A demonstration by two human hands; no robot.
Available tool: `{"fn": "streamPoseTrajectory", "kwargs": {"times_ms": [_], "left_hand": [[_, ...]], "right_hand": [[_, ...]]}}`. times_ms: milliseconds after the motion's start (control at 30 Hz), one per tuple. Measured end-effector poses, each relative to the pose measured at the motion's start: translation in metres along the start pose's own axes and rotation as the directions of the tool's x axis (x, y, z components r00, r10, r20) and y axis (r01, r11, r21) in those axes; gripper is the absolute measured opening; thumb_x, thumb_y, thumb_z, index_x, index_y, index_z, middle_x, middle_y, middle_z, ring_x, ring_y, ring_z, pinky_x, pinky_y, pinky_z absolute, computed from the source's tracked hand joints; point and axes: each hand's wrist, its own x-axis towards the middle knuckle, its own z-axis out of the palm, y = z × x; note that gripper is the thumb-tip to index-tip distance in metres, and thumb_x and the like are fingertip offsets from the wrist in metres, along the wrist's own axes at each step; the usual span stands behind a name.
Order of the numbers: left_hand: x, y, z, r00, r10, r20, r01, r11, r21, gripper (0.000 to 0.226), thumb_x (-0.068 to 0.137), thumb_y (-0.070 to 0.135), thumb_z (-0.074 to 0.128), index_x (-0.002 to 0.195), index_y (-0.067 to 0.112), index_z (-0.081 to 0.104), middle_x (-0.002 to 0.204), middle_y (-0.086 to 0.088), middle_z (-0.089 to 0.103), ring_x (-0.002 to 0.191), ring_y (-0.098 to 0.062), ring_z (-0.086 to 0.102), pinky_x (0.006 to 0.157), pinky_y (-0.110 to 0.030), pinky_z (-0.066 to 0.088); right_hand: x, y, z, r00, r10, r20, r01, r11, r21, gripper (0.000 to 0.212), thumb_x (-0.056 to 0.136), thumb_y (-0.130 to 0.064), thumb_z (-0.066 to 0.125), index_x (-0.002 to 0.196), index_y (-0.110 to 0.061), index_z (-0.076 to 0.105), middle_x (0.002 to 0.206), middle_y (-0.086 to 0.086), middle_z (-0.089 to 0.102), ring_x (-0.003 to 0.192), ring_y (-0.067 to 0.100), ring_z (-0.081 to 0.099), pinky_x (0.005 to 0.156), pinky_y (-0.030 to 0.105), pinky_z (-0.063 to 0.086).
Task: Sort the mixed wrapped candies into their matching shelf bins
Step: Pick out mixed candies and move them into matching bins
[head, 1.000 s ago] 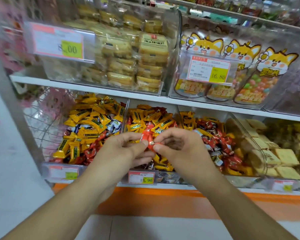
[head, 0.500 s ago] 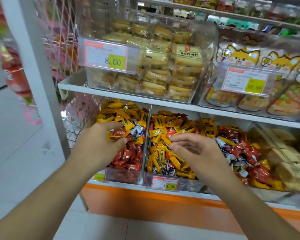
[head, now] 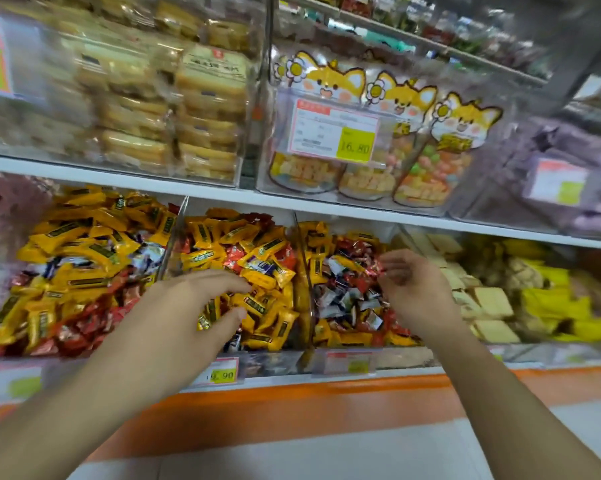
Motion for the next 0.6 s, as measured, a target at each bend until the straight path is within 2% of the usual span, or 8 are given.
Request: {"fn": "streamPoseTrajectory", "kwargs": {"times_ms": [33,100,167,267,367,467,533,600], "left_hand": [[0.001,0.002,0.006,1.0,0.007,0.006,-0.007,1.0,-0.017,0.028,0.092,0.042,0.068,0.12,0.046,0.068,0.119,0.042,0.054,0.108,0.025,0.046,0.094,0.005,0.026],[0.003,0.002,0.015,1.0,0.008,0.011,-0.007,0.999,-0.038,0.027,0.092,0.045,0.067,0.118,0.05,0.067,0.119,0.043,0.054,0.1,0.033,0.041,0.087,0.009,0.026],[0.004,0.001,0.02,1.0,-0.006,0.017,0.007,0.999,-0.035,0.025,0.092,0.048,0.066,0.116,0.052,0.067,0.12,0.04,0.056,0.096,0.031,0.042,0.082,0.006,0.029],[0.005,-0.002,0.024,0.999,-0.028,0.019,0.028,0.999,-0.034,0.022,0.089,0.049,0.067,0.11,0.057,0.066,0.113,0.043,0.058,0.098,0.017,0.052,0.079,-0.003,0.034],[0.005,-0.003,0.024,0.998,-0.06,0.036,0.062,0.997,-0.046,0.022,0.088,0.048,0.068,0.105,0.061,0.065,0.106,0.046,0.057,0.098,0.014,0.056,0.077,-0.006,0.037],[0.004,-0.003,0.024,0.996,-0.075,0.04,0.077,0.996,-0.037,0.022,0.088,0.046,0.069,0.103,0.063,0.065,0.102,0.043,0.06,0.098,0.013,0.057,0.074,-0.006,0.036],[0.004,-0.001,0.024,0.996,-0.085,0.033,0.087,0.995,-0.055,0.023,0.088,0.047,0.068,0.104,0.064,0.064,0.103,0.039,0.063,0.099,0.013,0.057,0.074,-0.008,0.037],[0.002,0.0,0.024,0.996,-0.085,0.035,0.087,0.994,-0.061,0.025,0.088,0.049,0.067,0.106,0.066,0.061,0.102,0.037,0.064,0.1,0.014,0.057,0.075,-0.014,0.041]], "right_hand": [[0.008,0.01,0.0,1.0,0.005,0.017,-0.003,0.993,-0.115,0.029,0.098,-0.02,0.07,0.126,-0.025,0.065,0.113,-0.005,0.07,0.096,0.016,0.066,0.076,0.028,0.051],[0.02,0.027,0.004,0.997,0.013,0.08,0.007,0.97,-0.244,0.048,0.095,-0.036,0.073,0.14,-0.03,0.058,0.131,-0.001,0.065,0.112,0.021,0.064,0.085,0.028,0.048],[0.028,0.037,0.008,0.985,0.056,0.162,-0.021,0.978,-0.209,0.064,0.09,-0.052,0.075,0.148,-0.039,0.051,0.145,0.0,0.057,0.134,0.022,0.054,0.102,0.032,0.047],[0.038,0.047,0.017,0.98,0.064,0.188,-0.032,0.985,-0.167,0.073,0.083,-0.062,0.078,0.148,-0.045,0.049,0.148,-0.001,0.056,0.139,0.022,0.05,0.111,0.038,0.046],[0.04,0.048,0.02,0.993,0.003,0.114,0.019,0.98,-0.197,0.048,0.089,-0.042,0.08,0.134,-0.033,0.067,0.138,-0.002,0.065,0.122,0.018,0.062,0.094,0.023,0.048],[0.036,0.047,0.019,0.998,-0.031,0.057,0.042,0.979,-0.2,0.031,0.09,-0.027,0.08,0.121,-0.029,0.076,0.122,-0.005,0.073,0.079,0.001,0.065,0.062,0.003,0.043],[0.032,0.044,0.015,0.998,-0.048,0.027,0.052,0.984,-0.169,0.023,0.092,-0.019,0.079,0.112,-0.031,0.079,0.101,-0.007,0.074,0.056,0.003,0.06,0.045,0.009,0.039],[0.026,0.04,0.009,0.999,-0.042,0.003,0.042,0.993,-0.115,0.022,0.094,-0.013,0.076,0.105,-0.031,0.08,0.084,-0.011,0.068,0.043,0.004,0.054,0.038,0.014,0.034]]}}
